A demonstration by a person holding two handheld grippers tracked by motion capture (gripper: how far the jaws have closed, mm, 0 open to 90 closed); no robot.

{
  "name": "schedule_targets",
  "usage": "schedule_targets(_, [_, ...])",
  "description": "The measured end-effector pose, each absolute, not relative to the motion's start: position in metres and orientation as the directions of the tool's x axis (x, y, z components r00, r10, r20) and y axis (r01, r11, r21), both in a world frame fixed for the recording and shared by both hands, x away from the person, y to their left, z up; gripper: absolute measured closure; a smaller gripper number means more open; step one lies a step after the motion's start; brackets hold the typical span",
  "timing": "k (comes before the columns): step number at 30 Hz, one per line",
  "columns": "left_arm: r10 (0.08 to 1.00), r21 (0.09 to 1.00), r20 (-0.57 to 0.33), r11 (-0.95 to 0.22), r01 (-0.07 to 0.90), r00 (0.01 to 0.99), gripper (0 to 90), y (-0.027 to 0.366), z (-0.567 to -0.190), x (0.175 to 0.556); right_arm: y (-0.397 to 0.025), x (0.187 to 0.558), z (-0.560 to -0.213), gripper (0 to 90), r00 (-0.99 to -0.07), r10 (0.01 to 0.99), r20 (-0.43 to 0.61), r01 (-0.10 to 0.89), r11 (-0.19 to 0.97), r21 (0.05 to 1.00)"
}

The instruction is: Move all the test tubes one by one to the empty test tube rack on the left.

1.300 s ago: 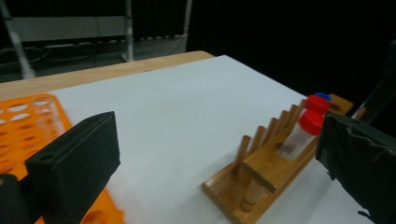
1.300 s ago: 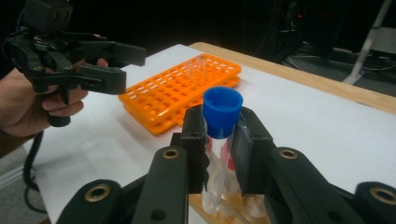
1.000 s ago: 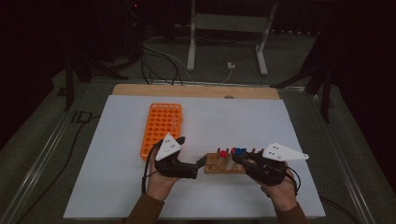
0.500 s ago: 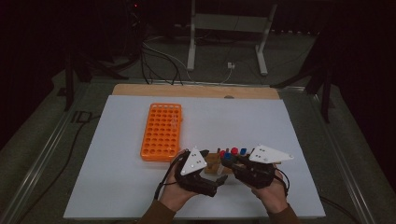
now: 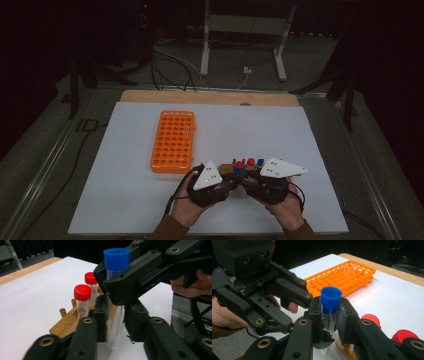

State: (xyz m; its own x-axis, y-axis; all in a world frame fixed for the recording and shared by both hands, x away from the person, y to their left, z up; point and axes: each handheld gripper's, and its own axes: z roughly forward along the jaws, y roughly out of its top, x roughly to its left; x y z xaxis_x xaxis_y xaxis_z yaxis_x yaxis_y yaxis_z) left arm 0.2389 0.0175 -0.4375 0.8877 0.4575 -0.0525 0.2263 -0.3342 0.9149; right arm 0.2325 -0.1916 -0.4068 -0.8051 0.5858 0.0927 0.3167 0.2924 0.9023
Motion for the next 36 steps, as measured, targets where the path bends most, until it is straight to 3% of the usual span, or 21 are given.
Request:
schedule_targets(5, [0.463, 0.915, -0.049, -0.335, 0.226, 0.885, 77.4, 0.020, -0.437, 0.240, -0.192, 0.233, -0.407, 74.8, -0.807, 0.582, 0.096, 0.316, 0.288, 0.904])
schedule_targets(13, [0.527, 0.918, -0.067, -0.299, 0.259, 0.847, 77.6, 0.034, -0.436, 0.248, -0.208, 0.235, -0.401, 43.1, -0.798, 0.588, 0.133, 0.308, 0.209, 0.928])
schedule_targets(21, [0.584, 0.927, -0.078, -0.255, 0.274, 0.808, 77.6, 0.054, -0.432, 0.256, -0.223, 0.242, -0.402, 15.0, -0.730, 0.671, 0.132, 0.332, 0.179, 0.926])
schedule_targets(28, [0.642, 0.935, -0.111, -0.191, 0.298, 0.758, 77.5, 0.078, -0.432, 0.266, -0.236, 0.247, -0.402, 2.9, -0.699, 0.698, 0.152, 0.350, 0.150, 0.925])
schedule_targets(36, [0.702, 0.943, -0.116, -0.144, 0.299, 0.703, 77.5, 0.102, -0.430, 0.274, -0.249, 0.249, -0.403, 0.0, -0.663, 0.731, 0.160, 0.354, 0.119, 0.928])
